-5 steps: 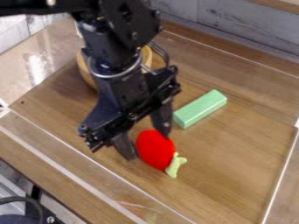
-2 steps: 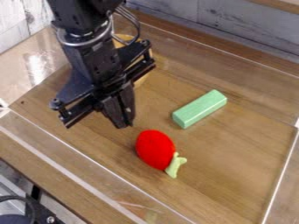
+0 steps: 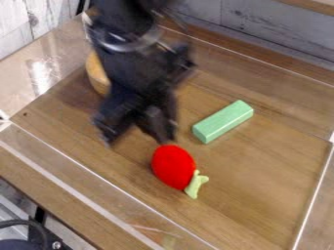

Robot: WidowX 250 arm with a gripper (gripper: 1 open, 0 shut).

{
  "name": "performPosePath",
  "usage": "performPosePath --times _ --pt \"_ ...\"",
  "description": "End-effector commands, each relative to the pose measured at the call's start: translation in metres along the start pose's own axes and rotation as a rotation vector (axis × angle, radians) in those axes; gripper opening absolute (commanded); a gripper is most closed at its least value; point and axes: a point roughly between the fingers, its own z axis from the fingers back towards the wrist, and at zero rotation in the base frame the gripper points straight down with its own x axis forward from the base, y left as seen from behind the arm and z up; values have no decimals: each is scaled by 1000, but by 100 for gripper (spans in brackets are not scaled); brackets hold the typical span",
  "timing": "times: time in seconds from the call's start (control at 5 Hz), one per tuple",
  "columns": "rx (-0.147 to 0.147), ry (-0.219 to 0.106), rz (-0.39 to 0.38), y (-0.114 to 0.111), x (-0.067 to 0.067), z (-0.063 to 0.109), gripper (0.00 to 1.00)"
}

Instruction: Move the red object to the left side of the table

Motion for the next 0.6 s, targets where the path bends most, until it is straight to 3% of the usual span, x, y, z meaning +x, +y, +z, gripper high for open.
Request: performPosePath --times 0.0,0.2,0.4 --pt "-30 5 84 -10 -21 -2 0" --pt "-38 28 144 -21 -37 -6 0" --pt "-46 36 209 -25 -42 -4 0"
